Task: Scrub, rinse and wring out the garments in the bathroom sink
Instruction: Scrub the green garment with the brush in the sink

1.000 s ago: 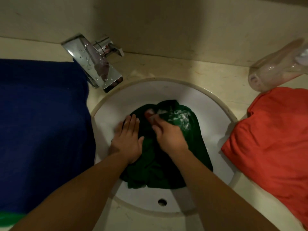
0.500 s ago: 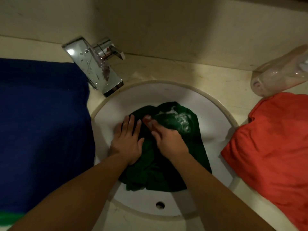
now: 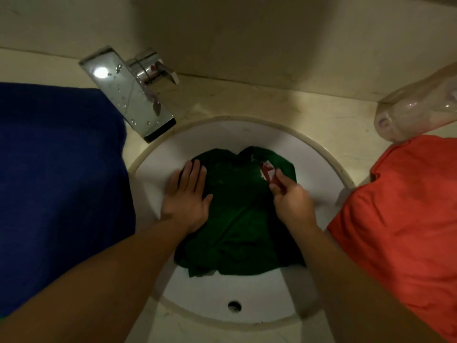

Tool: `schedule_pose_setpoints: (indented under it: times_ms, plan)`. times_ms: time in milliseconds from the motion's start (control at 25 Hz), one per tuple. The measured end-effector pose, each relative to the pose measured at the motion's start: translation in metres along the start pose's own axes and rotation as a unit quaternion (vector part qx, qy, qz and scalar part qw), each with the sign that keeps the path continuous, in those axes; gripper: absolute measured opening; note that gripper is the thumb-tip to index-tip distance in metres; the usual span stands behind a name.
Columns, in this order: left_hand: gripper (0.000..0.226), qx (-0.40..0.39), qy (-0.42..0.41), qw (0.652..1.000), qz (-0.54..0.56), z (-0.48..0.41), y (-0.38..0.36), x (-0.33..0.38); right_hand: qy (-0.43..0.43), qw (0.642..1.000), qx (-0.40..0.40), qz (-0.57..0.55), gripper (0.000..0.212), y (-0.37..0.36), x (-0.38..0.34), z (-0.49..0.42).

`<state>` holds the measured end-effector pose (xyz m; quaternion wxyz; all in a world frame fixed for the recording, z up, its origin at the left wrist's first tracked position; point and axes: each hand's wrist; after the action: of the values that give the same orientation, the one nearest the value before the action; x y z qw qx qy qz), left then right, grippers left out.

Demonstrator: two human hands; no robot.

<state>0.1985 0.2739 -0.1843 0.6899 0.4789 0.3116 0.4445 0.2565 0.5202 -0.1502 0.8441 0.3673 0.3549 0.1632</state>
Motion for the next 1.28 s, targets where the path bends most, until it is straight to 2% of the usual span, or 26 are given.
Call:
schedule_pose_setpoints:
  times_ms: [80,160,280,360,440,520,600,720,760,800,880,960,1000,1080,1160,1200,1280]
  plan:
    - [0.07,0.008,-0.019,1.0,-0.021,0.001,-0.001,-0.004,0.009,1.0,0.009,0.021,0.046,-0.002,-0.007,0.001]
    - [0.071,-0.007,-0.034,0.998,-0.045,0.015,-0.004,-0.009,0.08,0.997,0.006,0.002,0.045,-0.021,-0.027,0.027]
    - [0.069,-0.026,-0.021,0.997,-0.064,0.026,-0.005,-0.017,0.219,0.966,-0.123,0.054,0.044,-0.056,-0.048,0.054]
    - [0.068,-0.025,-0.008,0.997,-0.067,0.025,-0.005,-0.017,0.186,0.971,-0.117,0.093,0.039,-0.038,-0.038,0.033]
    - [0.07,-0.028,-0.01,0.998,-0.063,0.025,-0.003,-0.015,0.049,0.995,-0.052,0.072,0.039,0.005,-0.007,0.005]
    - [0.072,-0.036,-0.009,0.997,-0.063,0.026,-0.002,-0.013,-0.016,0.997,0.005,0.078,0.044,0.029,0.005,0.0]
    - [0.072,-0.043,0.003,0.997,-0.063,0.026,0.0,-0.01,0.023,0.999,0.008,0.021,0.04,0.009,-0.024,0.019]
    - [0.072,-0.047,0.017,0.997,-0.065,0.024,-0.001,-0.009,0.169,0.977,-0.129,-0.011,0.037,-0.049,-0.056,0.066]
    - [0.072,-0.045,0.021,0.997,-0.061,0.024,-0.001,-0.009,0.186,0.971,-0.149,0.004,0.04,-0.052,-0.05,0.072]
    - [0.072,-0.042,0.022,0.997,-0.055,0.024,-0.002,-0.01,0.174,0.975,-0.133,0.026,0.042,-0.042,-0.04,0.066]
    - [0.072,-0.043,0.023,0.998,-0.043,0.025,-0.003,-0.008,0.077,0.993,-0.066,0.067,0.041,-0.006,-0.012,0.038]
    - [0.072,-0.047,0.022,0.998,-0.035,0.027,-0.005,-0.004,-0.011,0.998,-0.001,0.066,0.044,0.024,0.006,0.021]
    - [0.072,-0.048,0.023,0.998,-0.033,0.028,-0.006,-0.002,-0.023,0.998,0.007,0.05,0.044,0.025,0.004,0.023]
    - [0.071,-0.055,0.027,0.998,-0.032,0.029,-0.006,0.0,0.039,0.999,-0.029,0.009,0.041,0.0,-0.025,0.041]
    - [0.072,-0.053,0.031,0.997,-0.035,0.029,-0.005,0.0,0.143,0.983,-0.118,0.005,0.041,-0.038,-0.041,0.066]
    - [0.072,-0.049,0.034,0.998,-0.035,0.029,-0.005,-0.001,0.165,0.976,-0.141,0.011,0.042,-0.045,-0.04,0.07]
    - [0.07,-0.047,0.029,0.998,-0.027,0.027,-0.003,-0.002,0.125,0.984,-0.114,0.054,0.043,-0.023,-0.024,0.052]
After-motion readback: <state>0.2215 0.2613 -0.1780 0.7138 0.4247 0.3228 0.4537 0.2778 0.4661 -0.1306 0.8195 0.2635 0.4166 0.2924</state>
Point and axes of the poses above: each hand's wrist, its own z-axis away from the middle knuckle, its own y-axis out of the back of the hand, x = y × z, and after that the axes turned 1 degree about -x, right-handed
